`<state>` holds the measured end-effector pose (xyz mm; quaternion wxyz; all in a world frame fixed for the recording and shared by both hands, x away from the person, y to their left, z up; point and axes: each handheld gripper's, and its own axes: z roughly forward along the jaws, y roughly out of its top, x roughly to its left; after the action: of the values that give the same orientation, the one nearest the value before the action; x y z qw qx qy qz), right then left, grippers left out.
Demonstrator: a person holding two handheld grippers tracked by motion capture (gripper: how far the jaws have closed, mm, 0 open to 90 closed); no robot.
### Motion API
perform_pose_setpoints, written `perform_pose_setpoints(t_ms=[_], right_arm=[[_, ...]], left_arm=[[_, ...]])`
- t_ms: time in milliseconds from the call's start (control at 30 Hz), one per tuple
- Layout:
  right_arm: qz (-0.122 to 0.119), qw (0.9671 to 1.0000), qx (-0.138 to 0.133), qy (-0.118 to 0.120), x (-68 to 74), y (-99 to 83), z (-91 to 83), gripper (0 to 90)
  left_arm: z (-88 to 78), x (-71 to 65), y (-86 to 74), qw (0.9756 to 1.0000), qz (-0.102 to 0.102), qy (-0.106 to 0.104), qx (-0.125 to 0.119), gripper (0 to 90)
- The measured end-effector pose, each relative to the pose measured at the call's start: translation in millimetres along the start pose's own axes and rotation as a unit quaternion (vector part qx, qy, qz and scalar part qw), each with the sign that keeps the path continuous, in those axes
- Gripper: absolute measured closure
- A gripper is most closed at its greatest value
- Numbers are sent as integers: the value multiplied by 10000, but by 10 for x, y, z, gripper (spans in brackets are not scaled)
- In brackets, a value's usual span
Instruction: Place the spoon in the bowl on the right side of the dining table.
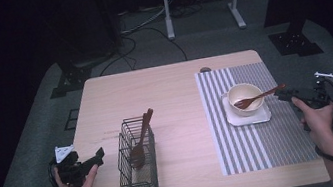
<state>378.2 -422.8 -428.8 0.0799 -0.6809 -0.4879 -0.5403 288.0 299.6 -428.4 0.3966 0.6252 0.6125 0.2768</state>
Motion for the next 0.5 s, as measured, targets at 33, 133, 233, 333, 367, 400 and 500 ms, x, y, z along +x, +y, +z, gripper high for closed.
perform_pose_setpoints(t_ms=[33, 133, 233, 333, 367, 400, 500], right_arm=[[11, 10000, 11, 4, -5, -11, -1, 541], [11, 10000, 12, 29, -19, -36, -3, 539], [-9, 10000, 38, 31, -29, -68, -1, 535], [-25, 10000, 49, 55, -41, -98, 3, 533], [-24, 10000, 48, 67, -44, -111, 5, 531], [-30, 10000, 60, 61, -45, -120, 4, 531], [-52, 9999, 76, 89, -42, -147, 6, 528]], left_arm=[[0, 0, 0, 10000, 0, 0, 0, 38], [-2, 1, 0, 10000, -1, 4, 2, 38], [0, 4, -1, 10000, 0, 9, 1, 39], [0, 4, 0, 10000, 3, 8, 9, 39], [-1, 3, 0, 10000, -5, 8, 8, 39], [-1, 3, 0, 10000, -6, 8, 6, 39], [-1, 8, -1, 10000, -9, 7, 6, 39]])
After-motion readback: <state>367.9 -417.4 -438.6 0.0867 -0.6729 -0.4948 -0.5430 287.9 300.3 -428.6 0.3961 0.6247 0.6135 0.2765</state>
